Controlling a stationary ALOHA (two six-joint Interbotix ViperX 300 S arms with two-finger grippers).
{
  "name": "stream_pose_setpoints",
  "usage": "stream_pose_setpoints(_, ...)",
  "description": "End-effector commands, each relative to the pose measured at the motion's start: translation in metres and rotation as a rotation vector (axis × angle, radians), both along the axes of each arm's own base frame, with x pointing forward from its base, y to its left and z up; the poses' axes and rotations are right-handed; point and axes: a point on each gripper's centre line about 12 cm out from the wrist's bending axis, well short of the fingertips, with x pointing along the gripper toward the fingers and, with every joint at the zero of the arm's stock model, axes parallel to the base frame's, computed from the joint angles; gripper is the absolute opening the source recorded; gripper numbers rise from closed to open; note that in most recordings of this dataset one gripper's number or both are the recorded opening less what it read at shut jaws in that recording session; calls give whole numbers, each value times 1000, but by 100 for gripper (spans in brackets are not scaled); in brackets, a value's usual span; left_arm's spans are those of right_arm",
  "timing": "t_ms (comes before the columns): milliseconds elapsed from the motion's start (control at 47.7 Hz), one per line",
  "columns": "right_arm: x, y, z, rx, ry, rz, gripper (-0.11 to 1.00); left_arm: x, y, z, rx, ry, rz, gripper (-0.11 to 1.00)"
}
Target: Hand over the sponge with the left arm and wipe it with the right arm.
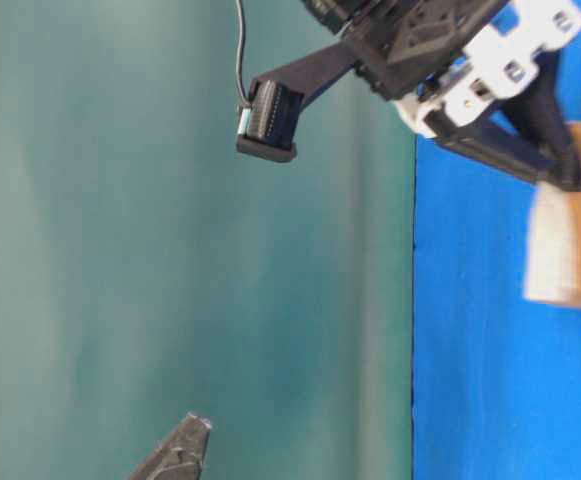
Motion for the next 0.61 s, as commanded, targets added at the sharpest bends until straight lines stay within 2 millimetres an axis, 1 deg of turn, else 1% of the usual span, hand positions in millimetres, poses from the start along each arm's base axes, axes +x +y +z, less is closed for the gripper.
stream_pose_setpoints(0, -3, -36, 11, -41, -23, -62, 17, 1, 0, 8, 1, -25, -2, 85)
stream_pose_setpoints(168, -5, -63, 15, -94, -26, -79, 17, 2, 0, 7, 3, -21, -2, 85)
stream_pose_setpoints(252, -6, -72, 16, -108, -30, -88, 17, 2, 0, 7, 3, -20, -2, 85)
stream_pose_setpoints(357, -5, -75, 18, -113, -33, -91, 17, 2, 0, 6, 3, -20, -2, 85)
stream_pose_setpoints(441, -4, -72, 17, -112, -32, -84, 17, 2, 0, 7, 1, -21, -2, 85)
stream_pose_setpoints(503, -3, -65, 16, -95, -30, -81, 17, 2, 0, 8, 3, -23, -1, 85)
stream_pose_setpoints(587, 1, -44, 13, -73, -27, -44, 17, 2, 0, 7, 3, -21, -1, 85)
